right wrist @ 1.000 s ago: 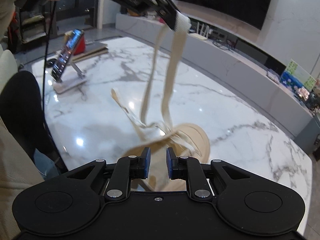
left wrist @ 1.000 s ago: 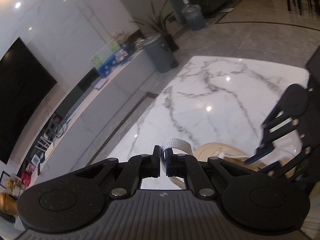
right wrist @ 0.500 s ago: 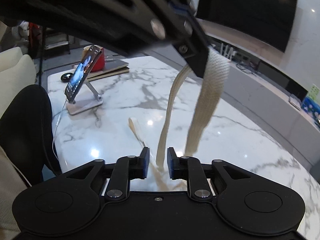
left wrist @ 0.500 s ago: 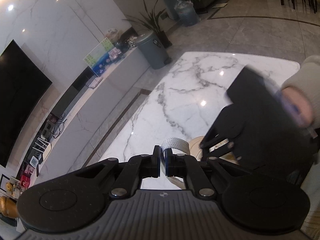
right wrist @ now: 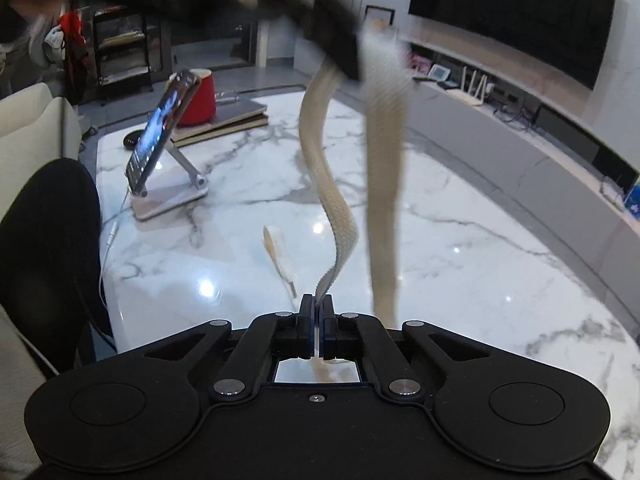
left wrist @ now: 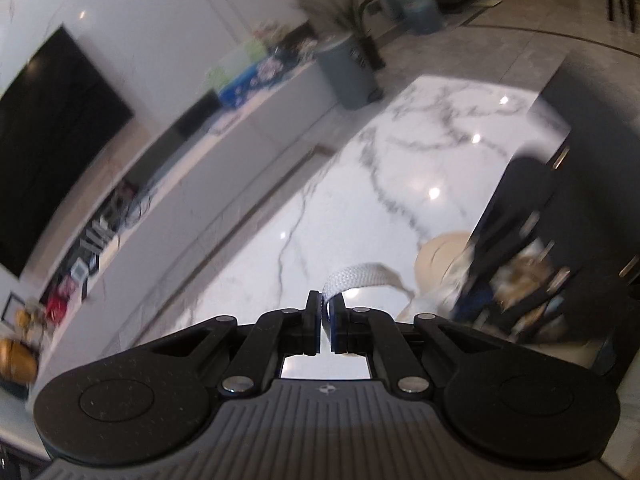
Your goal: Lace up shoes with both hands
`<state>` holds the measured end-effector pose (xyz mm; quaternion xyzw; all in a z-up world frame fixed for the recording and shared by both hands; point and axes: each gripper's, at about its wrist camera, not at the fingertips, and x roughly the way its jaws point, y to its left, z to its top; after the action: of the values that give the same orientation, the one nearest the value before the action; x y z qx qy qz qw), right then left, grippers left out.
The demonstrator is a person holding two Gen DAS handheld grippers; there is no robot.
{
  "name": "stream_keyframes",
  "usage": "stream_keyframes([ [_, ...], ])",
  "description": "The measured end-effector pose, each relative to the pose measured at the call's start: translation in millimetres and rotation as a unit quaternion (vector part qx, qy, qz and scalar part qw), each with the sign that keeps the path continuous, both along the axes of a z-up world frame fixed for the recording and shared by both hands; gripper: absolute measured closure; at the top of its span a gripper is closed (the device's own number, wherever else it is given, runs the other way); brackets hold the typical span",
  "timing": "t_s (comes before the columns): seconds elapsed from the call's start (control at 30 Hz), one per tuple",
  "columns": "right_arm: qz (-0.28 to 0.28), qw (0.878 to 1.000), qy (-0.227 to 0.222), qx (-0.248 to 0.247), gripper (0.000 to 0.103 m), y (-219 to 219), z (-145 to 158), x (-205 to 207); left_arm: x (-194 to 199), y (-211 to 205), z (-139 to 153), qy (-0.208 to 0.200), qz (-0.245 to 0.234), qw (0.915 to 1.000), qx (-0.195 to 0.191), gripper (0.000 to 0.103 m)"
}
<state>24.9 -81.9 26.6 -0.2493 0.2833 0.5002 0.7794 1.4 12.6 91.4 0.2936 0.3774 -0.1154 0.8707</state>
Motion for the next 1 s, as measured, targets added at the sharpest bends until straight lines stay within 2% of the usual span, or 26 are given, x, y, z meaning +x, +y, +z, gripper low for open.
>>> stream_keyframes([
  [0.2,-0.036,0.999,-0.041,0.003,0.103,-25.1,28.7,-5.4,2.9,9.5,-41.0,0.051,0.027,0.9980,-0.026,0.099],
  [0.37,-0.070,0.991,-0.114,0.002,0.103,-35.6,46.8,-11.6,-6.4,5.5,-50.6,0.067,0.028,0.9943,-0.078,0.099],
  [0.47,-0.067,0.989,-0.132,0.000,0.103,-36.9,53.9,-15.8,-7.3,3.6,-58.8,0.072,0.031,0.9941,-0.074,0.099],
  [0.63,-0.052,0.990,-0.126,-0.040,0.103,-29.7,33.7,-17.9,-3.8,6.6,-85.1,0.106,0.040,0.9925,-0.046,0.099],
  [0.77,-0.027,0.993,-0.098,-0.057,0.103,-25.1,16.1,-23.1,-9.2,10.5,-106.4,0.150,0.040,0.9875,-0.028,0.082],
  [0.87,-0.003,0.992,-0.094,-0.082,0.103,-19.9,0.9,-31.9,-18.3,13.5,-105.6,0.159,0.035,0.9858,-0.039,0.075],
  [1.0,0.019,0.992,-0.083,-0.093,0.103,-16.0,-8.5,-41.6,-26.6,20.0,-94.8,0.158,0.040,0.9848,-0.059,0.071],
])
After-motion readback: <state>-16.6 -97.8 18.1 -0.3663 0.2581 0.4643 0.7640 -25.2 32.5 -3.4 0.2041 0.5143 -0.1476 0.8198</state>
